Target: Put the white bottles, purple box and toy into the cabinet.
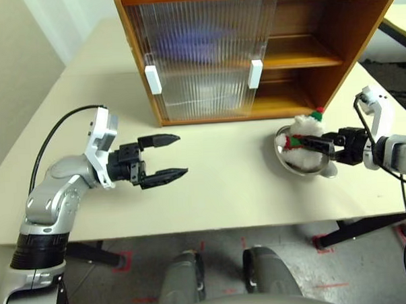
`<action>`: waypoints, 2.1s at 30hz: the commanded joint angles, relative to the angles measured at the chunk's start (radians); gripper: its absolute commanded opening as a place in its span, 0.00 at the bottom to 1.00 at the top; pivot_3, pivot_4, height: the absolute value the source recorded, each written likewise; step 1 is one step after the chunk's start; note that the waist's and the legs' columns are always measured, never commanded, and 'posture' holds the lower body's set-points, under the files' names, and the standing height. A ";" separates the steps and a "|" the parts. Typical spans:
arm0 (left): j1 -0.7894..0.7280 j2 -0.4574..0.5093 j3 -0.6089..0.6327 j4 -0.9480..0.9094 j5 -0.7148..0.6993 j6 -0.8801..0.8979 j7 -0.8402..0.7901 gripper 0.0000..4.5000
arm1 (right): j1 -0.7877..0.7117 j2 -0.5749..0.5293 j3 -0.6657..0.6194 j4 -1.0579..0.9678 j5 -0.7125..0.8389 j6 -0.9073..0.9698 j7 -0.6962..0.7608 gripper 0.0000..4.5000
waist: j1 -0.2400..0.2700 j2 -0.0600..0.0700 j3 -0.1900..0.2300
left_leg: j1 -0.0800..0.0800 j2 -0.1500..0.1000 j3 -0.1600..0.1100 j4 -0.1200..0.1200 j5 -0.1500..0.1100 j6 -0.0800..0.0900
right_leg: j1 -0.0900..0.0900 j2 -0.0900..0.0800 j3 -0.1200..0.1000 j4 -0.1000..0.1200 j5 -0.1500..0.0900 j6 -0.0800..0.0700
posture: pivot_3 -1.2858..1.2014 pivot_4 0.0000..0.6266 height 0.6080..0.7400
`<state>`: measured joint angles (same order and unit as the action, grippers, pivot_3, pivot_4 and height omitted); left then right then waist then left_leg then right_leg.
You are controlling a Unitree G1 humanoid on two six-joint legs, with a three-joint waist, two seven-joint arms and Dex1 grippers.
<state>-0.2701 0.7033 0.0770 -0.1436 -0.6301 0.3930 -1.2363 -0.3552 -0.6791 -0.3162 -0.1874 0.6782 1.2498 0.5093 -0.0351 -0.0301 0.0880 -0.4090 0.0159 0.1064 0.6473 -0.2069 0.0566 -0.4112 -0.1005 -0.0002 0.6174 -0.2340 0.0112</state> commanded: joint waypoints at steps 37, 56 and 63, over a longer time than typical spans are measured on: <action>0.018 -0.027 -0.010 -0.061 0.022 -0.032 0.090 1.00 | -0.747 0.018 0.154 0.968 -0.358 -0.951 0.225 0.00 | 0.001 -0.005 -0.003 | 0.001 0.000 0.001 0.000 0.000 0.000 | 0.000 0.000 0.001 0.002 0.003 0.001 | 0.55 0.04 1.00; 0.022 -0.061 -0.031 -0.049 0.030 -0.072 0.115 1.00 | -0.919 -0.021 0.168 1.301 -0.539 -1.271 0.200 0.95 | 0.005 -0.003 -0.004 | 0.001 -0.001 0.000 -0.001 0.000 0.000 | -0.002 -0.002 0.000 0.003 0.010 0.006 | 0.55 0.04 1.00; 0.001 -0.062 -0.039 -0.028 0.031 -0.074 0.094 1.00 | -0.791 -0.139 0.124 1.109 -0.421 -1.025 0.444 1.00 | 0.016 -0.002 -0.003 | 0.001 -0.001 0.000 -0.001 0.000 0.000 | -0.001 -0.002 0.000 0.002 0.009 0.005 | 0.54 0.05 1.00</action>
<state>-0.2666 0.6380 0.0481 -0.1805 -0.6143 0.3261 -1.1271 -1.2000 -0.7876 -0.1688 0.9790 0.2102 0.1298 0.8706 -0.0195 -0.0317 0.0851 -0.4084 0.0152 0.1066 0.6466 -0.2068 0.0565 -0.4120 -0.1026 -0.0011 0.6191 -0.2246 0.0160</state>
